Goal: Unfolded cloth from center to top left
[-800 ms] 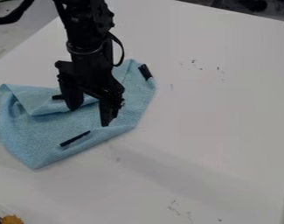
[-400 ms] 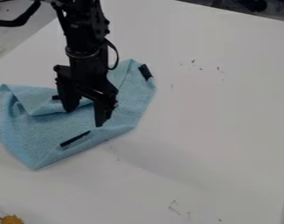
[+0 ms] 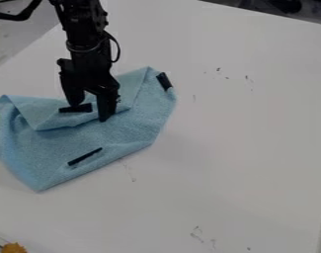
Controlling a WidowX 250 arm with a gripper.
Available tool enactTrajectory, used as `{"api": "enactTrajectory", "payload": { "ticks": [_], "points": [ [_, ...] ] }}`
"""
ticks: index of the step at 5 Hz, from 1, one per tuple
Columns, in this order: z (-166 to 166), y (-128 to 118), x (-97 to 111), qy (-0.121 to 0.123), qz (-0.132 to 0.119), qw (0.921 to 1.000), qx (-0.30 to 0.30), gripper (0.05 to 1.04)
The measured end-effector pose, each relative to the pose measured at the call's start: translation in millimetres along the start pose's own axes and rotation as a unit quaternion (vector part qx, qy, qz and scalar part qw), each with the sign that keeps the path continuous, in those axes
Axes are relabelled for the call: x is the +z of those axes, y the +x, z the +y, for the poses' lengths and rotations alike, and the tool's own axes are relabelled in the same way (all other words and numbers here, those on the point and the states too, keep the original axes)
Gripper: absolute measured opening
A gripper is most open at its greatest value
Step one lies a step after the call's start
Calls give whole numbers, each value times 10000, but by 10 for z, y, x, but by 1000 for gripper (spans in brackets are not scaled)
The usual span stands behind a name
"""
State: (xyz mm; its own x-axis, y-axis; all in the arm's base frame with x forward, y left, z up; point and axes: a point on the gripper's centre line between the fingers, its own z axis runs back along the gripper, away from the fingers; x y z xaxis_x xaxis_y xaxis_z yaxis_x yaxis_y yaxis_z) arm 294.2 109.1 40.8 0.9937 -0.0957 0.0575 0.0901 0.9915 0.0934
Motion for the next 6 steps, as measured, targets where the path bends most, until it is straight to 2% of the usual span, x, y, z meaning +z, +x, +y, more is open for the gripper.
{"api": "enactTrajectory", "payload": {
  "ticks": [2, 4, 6],
  "points": [
    [211, 110, -110, 51, -78, 9999, -105, 1001],
    [205, 108, -170, -49, -63, 9999, -147, 971],
    [161, 50, -253, -196, 2, 9997, -151, 359]
  ]
}}
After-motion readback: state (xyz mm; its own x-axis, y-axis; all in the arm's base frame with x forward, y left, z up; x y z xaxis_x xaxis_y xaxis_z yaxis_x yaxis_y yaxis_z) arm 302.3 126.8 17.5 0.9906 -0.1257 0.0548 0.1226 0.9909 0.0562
